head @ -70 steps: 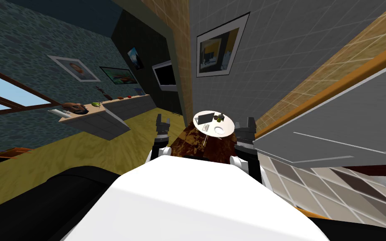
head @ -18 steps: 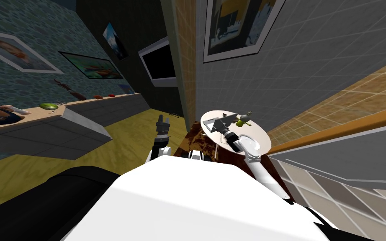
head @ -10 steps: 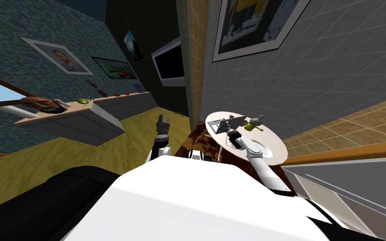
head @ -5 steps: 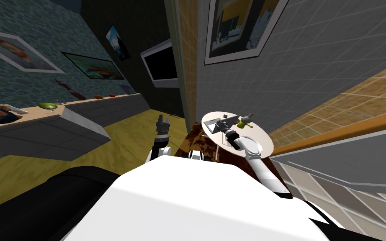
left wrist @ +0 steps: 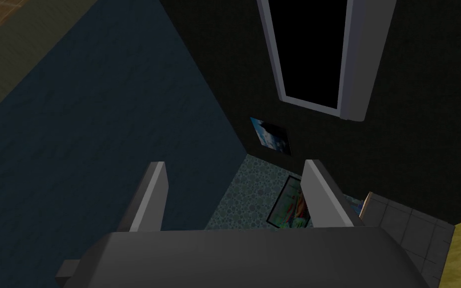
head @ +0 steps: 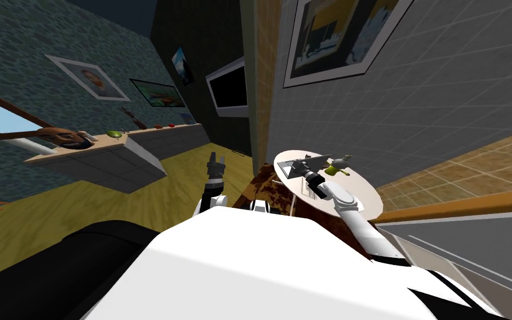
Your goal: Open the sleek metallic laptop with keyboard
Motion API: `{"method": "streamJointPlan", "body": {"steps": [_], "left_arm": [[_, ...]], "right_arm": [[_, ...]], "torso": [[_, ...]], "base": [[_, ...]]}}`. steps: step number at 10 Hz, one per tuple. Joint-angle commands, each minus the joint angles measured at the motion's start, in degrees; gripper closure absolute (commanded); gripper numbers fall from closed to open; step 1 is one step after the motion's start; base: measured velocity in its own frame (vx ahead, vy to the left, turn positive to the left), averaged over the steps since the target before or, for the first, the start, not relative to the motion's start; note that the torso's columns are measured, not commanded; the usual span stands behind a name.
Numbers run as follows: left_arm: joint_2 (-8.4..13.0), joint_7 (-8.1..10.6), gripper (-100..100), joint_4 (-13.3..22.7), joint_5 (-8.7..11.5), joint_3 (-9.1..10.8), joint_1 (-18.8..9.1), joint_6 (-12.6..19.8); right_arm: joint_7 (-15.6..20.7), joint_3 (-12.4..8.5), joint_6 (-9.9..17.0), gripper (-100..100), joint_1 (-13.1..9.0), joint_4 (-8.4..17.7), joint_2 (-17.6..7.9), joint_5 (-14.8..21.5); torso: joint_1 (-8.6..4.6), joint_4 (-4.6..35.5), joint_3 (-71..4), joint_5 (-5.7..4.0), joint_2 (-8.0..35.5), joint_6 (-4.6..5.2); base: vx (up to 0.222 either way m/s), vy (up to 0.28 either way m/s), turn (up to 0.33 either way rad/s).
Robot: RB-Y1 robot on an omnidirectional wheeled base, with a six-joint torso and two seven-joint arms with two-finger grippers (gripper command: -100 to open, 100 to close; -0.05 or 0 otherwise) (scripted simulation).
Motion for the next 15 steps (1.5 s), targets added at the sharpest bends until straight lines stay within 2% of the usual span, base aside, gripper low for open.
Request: {"method": "streamJointPlan", "body": {"steps": [1,2,3,4,5,8,9,11,14,15], "left_arm": [[0.0,0.00,0,0.0,0.0,0.00,0.0,0.0],[0.0,0.00,0,0.0,0.0,0.00,0.0,0.0],[0.0,0.00,0,0.0,0.0,0.00,0.0,0.0],[0.0,0.00,0,0.0,0.0,0.01,0.0,0.0],[0.0,0.00,0,0.0,0.0,0.00,0.0,0.0],[0.0,0.00,0,0.0,0.0,0.02,0.0,0.0],[0.0,0.00,0,0.0,0.0,0.02,0.0,0.0],[0.0,0.00,0,0.0,0.0,0.01,0.0,0.0],[0.0,0.00,0,0.0,0.0,0.02,0.0,0.0],[0.0,0.00,0,0.0,0.0,0.02,0.0,0.0]], "right_arm": [[-2.9,0.1,-1.2,100,0.3,4.0,-3.0,-0.5],[-3.1,0.1,-1.2,100,0.3,5.2,-3.5,-0.5],[-3.1,0.1,-1.2,100,0.3,5.9,-3.5,-0.5],[-5.6,-0.1,-1.4,100,0.1,7.8,-6.3,-0.9],[-5.9,-0.1,-1.4,100,0.1,9.2,-7.0,-0.9],[-5.9,-0.1,-1.4,100,0.1,9.2,-7.0,-0.9],[-8.8,-0.3,-1.6,100,0.0,10.8,-10.4,-1.3],[-8.8,-0.3,-1.6,100,0.0,12.5,-10.4,-1.3],[-8.8,-0.3,-1.6,100,0.0,12.5,-10.4,-1.3],[-11.7,-0.5,-1.8,100,-0.2,15.2,-13.9,-1.7]], "torso": [[-0.36,-0.1,0.0,-0.13,-0.1,0.26],[-0.38,-0.1,-0.1,-0.23,-0.2,-0.19],[-0.39,-0.1,-0.1,-0.19,-0.2,0.05],[-0.60,-0.3,-0.2,-0.31,-0.3,0.27],[-0.58,-0.3,-0.3,-0.38,-0.4,-0.11],[-0.59,-0.2,-0.1,-0.35,-0.2,0.16],[-0.58,-0.2,-0.1,-0.36,-0.1,0.09],[-0.27,-0.2,-0.1,-0.30,-0.2,-0.17],[-0.70,-0.2,-0.1,-0.46,-0.2,0.20],[-0.70,-0.1,0.0,-0.44,-0.1,0.19]], "base": [[-0.047,0.036,0.335],[-0.060,0.028,0.241],[-0.026,0.022,0.016],[-0.055,0.056,0.353],[-0.053,0.039,0.206],[0.001,0.005,-0.010],[-0.037,0.032,0.256],[-0.040,0.032,0.185],[0.002,0.005,-0.006],[-0.040,0.036,0.365]]}}
